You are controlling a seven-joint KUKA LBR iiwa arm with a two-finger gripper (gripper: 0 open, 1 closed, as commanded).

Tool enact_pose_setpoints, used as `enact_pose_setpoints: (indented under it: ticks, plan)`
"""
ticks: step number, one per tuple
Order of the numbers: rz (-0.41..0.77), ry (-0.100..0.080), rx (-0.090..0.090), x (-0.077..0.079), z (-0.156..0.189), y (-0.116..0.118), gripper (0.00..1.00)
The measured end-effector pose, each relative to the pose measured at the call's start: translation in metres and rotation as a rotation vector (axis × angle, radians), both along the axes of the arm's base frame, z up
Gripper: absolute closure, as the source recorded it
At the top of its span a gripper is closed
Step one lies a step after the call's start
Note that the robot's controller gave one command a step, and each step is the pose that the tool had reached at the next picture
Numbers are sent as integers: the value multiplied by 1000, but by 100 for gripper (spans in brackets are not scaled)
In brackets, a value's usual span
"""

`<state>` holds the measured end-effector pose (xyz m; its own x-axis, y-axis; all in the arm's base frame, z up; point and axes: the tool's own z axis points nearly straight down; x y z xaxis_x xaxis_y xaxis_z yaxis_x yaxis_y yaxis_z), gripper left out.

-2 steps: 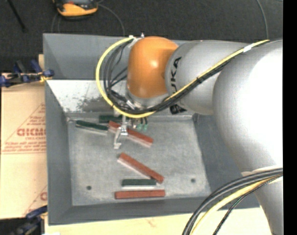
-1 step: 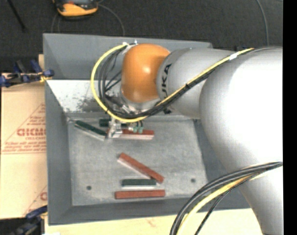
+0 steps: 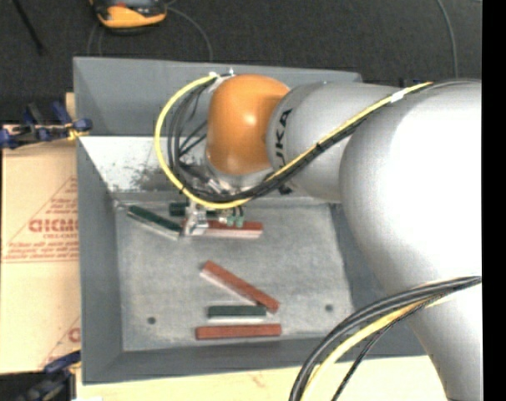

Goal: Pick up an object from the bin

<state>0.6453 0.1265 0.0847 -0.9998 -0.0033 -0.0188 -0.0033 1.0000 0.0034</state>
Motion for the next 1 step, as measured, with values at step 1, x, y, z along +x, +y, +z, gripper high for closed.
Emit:
enact_pose_setpoints:
  ticks: [1]
  plan:
    - [-22, 8, -1, -26, 171, -4, 100]
